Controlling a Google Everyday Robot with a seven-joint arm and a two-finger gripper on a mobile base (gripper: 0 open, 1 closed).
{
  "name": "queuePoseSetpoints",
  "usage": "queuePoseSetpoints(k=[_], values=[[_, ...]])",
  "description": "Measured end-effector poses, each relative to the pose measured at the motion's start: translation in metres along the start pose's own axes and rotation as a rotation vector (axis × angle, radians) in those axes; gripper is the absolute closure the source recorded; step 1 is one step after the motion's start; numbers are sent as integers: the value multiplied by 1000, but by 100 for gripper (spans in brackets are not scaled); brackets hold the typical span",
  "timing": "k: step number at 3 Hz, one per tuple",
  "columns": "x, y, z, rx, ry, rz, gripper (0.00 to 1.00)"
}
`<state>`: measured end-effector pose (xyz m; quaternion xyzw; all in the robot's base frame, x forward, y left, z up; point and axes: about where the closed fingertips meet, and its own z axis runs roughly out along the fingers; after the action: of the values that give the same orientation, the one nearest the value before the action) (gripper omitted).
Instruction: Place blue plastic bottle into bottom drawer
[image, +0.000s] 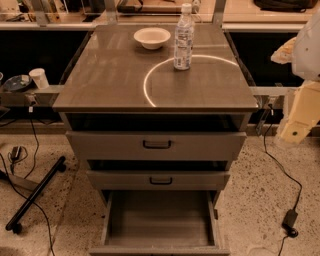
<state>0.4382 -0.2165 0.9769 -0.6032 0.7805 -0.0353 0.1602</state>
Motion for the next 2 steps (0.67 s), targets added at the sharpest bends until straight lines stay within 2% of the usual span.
queuePoseSetpoints(k=[2], values=[[-8,-14,12,3,-33,-24,0]])
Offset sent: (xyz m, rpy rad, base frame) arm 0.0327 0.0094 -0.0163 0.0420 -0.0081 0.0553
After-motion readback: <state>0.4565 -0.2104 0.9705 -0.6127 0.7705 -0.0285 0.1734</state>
